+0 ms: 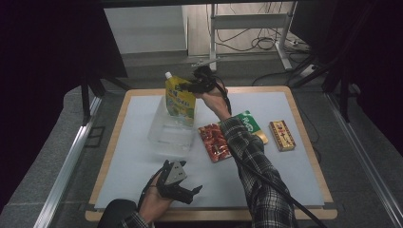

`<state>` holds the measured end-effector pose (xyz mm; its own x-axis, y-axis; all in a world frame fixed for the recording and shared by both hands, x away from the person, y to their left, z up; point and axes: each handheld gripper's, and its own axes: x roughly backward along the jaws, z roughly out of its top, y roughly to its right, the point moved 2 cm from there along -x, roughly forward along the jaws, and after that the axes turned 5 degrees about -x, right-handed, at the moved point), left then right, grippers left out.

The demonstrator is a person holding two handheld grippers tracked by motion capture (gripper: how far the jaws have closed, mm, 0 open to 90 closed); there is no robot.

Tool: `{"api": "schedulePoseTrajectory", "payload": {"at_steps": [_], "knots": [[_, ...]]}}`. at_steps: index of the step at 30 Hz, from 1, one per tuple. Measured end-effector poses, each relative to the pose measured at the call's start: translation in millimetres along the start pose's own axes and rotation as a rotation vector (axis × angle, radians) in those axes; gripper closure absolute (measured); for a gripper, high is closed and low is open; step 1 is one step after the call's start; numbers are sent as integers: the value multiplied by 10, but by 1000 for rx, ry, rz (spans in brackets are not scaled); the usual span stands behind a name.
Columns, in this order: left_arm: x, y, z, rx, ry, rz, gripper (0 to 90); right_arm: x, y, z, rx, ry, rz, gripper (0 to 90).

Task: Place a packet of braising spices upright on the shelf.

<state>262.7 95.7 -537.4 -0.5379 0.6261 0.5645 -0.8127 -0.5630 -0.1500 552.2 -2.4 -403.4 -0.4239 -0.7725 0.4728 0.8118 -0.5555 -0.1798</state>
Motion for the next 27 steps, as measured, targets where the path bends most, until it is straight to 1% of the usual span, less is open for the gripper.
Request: {"api": "schedulePoseTrajectory", "payload": {"at_steps": [2,3,4,5,6,7,9,11,13,17,18,19,24,27], "knots": [[-9,3,1,-4,-2,-1,15,37,1,-9,9,-8,-14,560],[-14,4,2,-7,-6,-1,14,54,-2,-15,23,-14,-24,528],[-14,4,2,-7,-6,-1,14,54,-2,-15,23,-14,-24,528],[-24,8,4,-7,-5,-4,14,92,2,-20,41,-21,-38,457],[-28,9,7,-10,-5,-4,14,101,6,-22,38,-24,-35,428],[-31,10,9,-12,-4,-4,13,116,10,-24,38,-30,-35,403],[-34,10,11,-13,-4,-4,12,149,9,-27,58,-32,-55,359],[-34,6,11,-12,-2,-5,12,179,15,-32,68,-36,-63,317],[-31,3,11,-10,-1,-2,12,209,19,-40,87,-43,-78,280],[-30,-6,5,-6,2,-5,12,260,4,-62,93,-45,-64,227],[-30,-6,5,-6,2,-5,11,260,4,-62,93,-45,-64,227],[-30,-8,3,-7,7,-8,10,281,-11,-73,90,-44,-58,201],[-27,-13,1,-7,16,-10,7,327,-34,-93,92,-38,-55,171],[-17,-30,-5,0,24,-11,6,379,-65,-128,93,-42,-39,149]]}}
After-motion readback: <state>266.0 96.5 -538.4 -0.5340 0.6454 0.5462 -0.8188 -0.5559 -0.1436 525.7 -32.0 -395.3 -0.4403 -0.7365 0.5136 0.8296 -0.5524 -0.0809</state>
